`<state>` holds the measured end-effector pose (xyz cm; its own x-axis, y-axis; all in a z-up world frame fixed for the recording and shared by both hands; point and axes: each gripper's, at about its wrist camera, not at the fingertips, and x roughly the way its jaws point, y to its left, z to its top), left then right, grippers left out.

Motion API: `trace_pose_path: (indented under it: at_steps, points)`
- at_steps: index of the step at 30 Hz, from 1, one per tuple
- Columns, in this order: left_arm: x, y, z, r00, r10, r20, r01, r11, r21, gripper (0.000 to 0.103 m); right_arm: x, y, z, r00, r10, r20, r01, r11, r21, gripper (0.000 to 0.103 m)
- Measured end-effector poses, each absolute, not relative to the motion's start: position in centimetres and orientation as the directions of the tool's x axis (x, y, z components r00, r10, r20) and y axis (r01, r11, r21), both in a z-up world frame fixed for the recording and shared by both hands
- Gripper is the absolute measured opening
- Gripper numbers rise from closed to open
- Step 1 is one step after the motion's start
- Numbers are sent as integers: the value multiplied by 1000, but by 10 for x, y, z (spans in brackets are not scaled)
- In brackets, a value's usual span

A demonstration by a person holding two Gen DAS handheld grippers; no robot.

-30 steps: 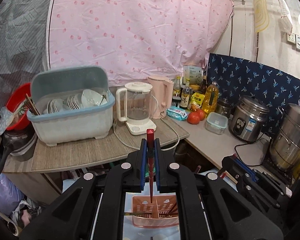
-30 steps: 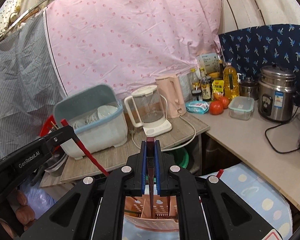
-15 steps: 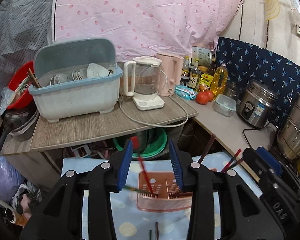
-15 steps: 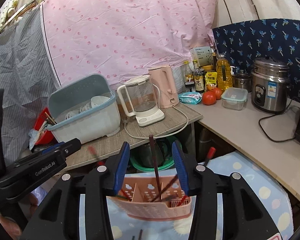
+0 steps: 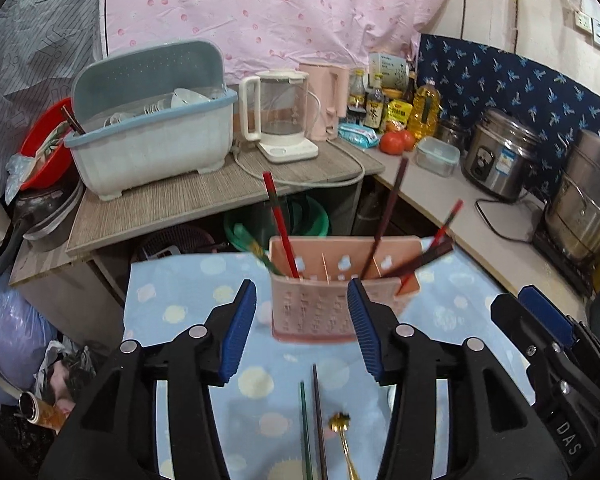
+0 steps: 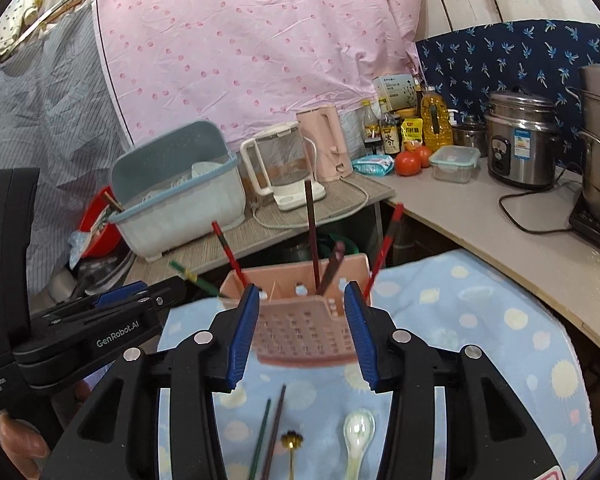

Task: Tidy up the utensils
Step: 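Withdraw both tools back over the green and brown chopsticks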

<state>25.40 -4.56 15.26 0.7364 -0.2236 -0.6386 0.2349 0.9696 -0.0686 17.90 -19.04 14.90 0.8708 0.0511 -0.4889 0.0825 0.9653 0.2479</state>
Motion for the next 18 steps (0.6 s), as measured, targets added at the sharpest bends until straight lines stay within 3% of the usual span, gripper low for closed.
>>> trace_pose_path:
  at_steps: [18]
  points:
    - [146,-28,16,526,-235,-817,254,961,-112,46,69,-173,29,731,49,-681,128,970,207,43]
